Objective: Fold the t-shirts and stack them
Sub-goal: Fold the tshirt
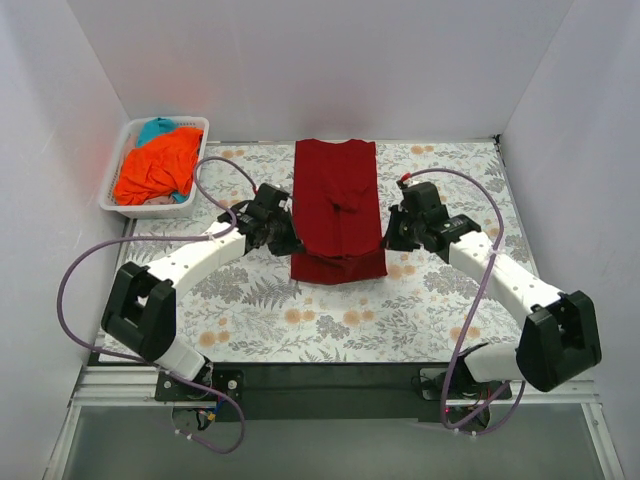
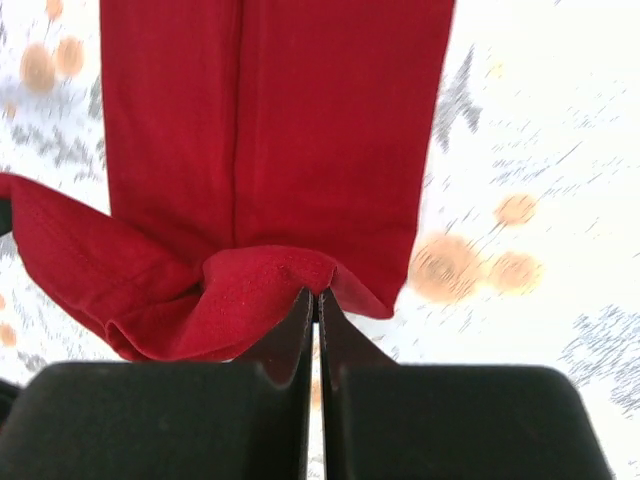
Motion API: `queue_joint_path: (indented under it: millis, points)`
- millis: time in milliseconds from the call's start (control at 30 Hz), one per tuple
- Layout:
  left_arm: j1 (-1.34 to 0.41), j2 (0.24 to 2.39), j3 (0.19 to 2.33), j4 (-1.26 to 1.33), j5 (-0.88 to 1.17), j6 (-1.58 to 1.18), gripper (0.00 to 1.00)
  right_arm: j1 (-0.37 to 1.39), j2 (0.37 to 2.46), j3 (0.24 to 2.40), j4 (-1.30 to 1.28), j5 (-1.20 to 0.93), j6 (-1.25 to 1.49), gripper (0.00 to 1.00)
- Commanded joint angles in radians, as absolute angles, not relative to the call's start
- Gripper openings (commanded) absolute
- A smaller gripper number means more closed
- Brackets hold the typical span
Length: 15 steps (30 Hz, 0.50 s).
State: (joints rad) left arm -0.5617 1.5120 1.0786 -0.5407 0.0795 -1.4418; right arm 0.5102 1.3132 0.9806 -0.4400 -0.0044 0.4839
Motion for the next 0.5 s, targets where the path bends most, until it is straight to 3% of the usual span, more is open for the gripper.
queue_joint_path:
  millis: [0, 467]
  points:
    - [-0.52, 1.575, 1.184, -0.492, 0.086, -1.394, 0.0, 0.428, 1.37, 1.073, -0.371, -0.044, 0.393, 0.01]
    - [-0.385, 1.861, 1.468, -0.468, 0.126, -1.356, 0.0, 0.327, 1.732, 1.34, -0.287, -0.141, 0.327, 0.01]
